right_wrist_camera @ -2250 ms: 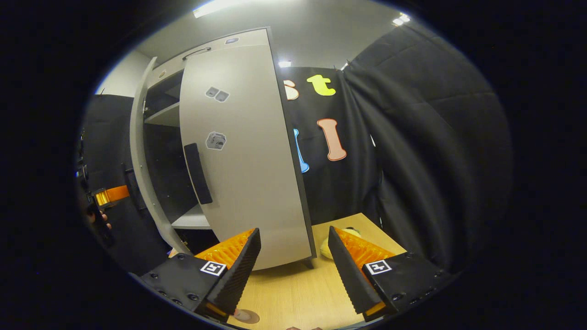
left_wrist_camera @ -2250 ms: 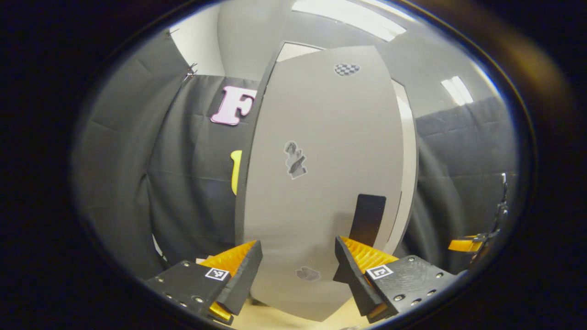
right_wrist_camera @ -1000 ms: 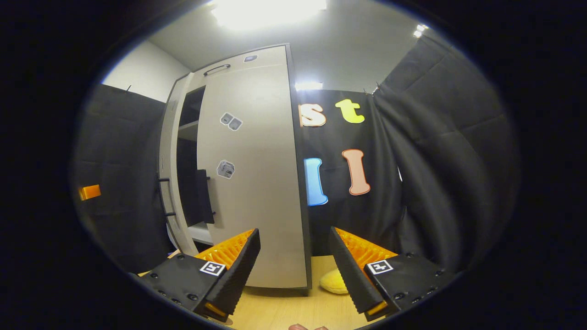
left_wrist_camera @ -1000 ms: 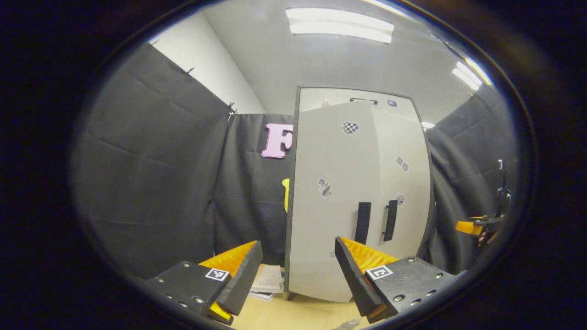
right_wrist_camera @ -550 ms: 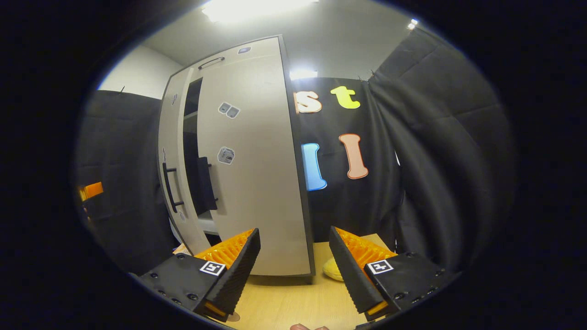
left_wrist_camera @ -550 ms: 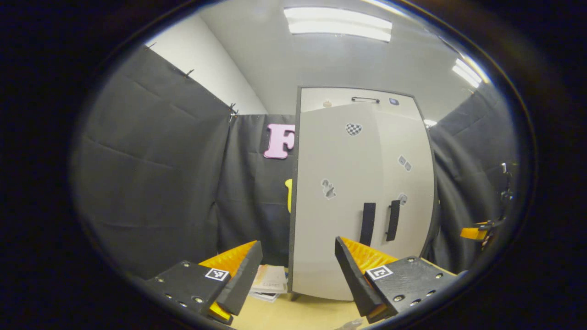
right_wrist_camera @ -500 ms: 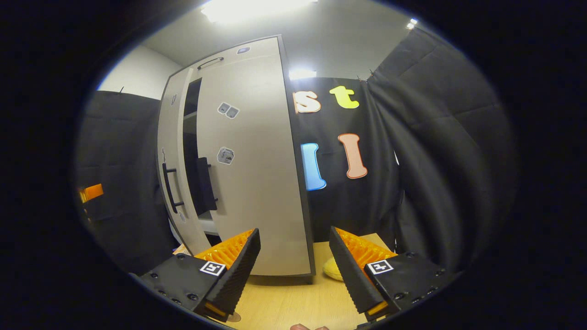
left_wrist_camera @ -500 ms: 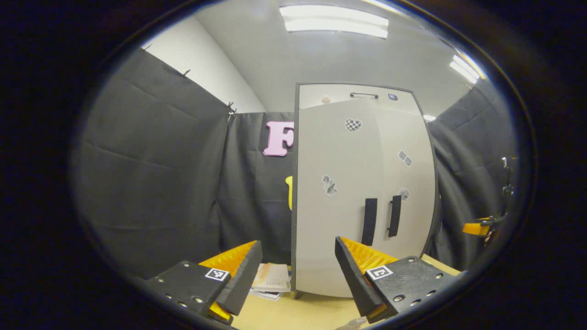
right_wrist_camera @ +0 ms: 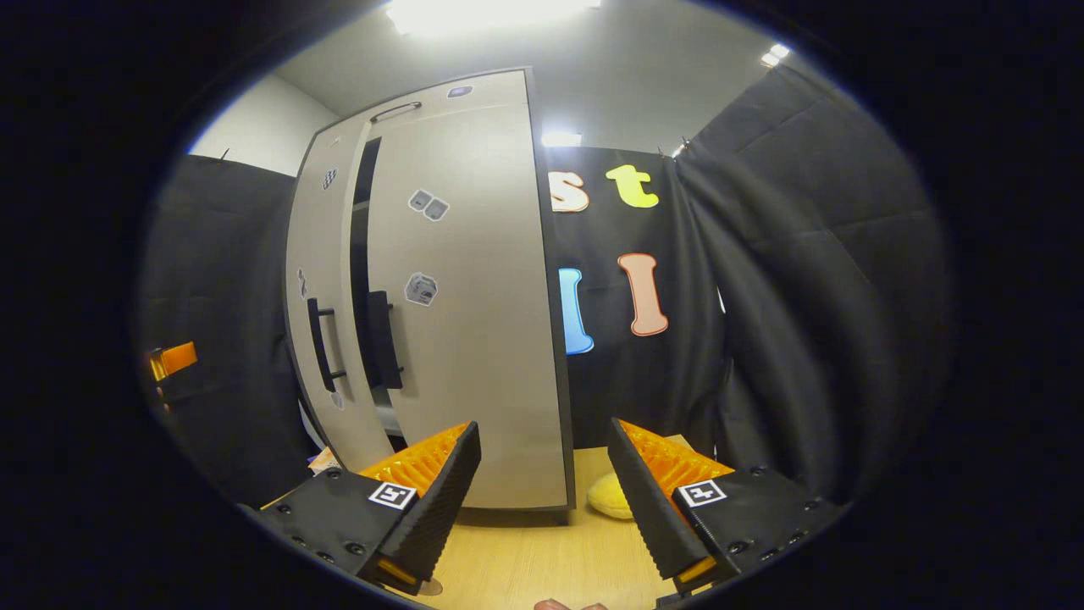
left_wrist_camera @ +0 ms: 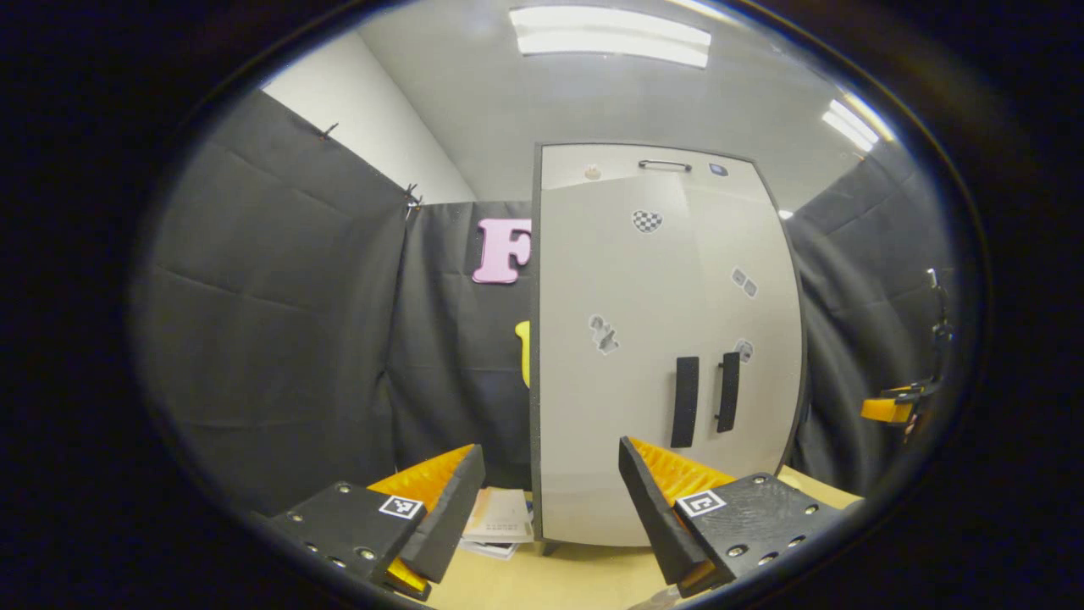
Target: Grasp the bottle in the cabinet with the left hand and place it on the coaster, then close the right door with the right hand and the left door with the left hand.
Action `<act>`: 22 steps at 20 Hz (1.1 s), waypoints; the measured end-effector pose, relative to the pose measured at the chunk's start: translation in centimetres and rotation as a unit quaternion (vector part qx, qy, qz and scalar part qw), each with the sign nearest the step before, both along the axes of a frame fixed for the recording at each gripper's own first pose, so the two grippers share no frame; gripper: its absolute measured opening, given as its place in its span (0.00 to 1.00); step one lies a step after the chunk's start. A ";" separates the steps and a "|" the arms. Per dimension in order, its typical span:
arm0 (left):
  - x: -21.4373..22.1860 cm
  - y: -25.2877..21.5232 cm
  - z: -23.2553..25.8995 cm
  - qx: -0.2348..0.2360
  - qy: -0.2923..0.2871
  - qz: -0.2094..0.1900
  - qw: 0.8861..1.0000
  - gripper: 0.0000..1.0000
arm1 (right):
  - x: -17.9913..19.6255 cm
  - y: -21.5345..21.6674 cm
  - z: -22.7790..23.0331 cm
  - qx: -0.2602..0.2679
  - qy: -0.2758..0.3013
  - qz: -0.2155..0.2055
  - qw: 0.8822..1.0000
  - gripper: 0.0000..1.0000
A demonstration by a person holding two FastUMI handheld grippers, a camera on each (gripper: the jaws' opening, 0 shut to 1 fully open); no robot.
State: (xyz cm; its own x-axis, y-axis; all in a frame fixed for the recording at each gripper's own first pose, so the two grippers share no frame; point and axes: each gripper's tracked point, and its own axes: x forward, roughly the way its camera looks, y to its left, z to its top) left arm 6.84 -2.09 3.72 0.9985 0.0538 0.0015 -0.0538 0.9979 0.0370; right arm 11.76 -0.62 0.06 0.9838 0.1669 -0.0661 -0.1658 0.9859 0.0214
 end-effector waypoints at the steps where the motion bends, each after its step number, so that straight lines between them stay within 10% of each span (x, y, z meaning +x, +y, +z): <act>1: -0.1 -0.1 0.0 -0.007 0.000 0.001 1.000 0.99 | -0.1 0.0 0.2 0.002 -0.003 -0.004 1.000 0.92; 22: -1.5 0.3 -1.8 0.011 0.023 0.013 1.000 0.92 | -2.4 -3.5 0.0 0.001 0.018 -0.067 0.998 0.96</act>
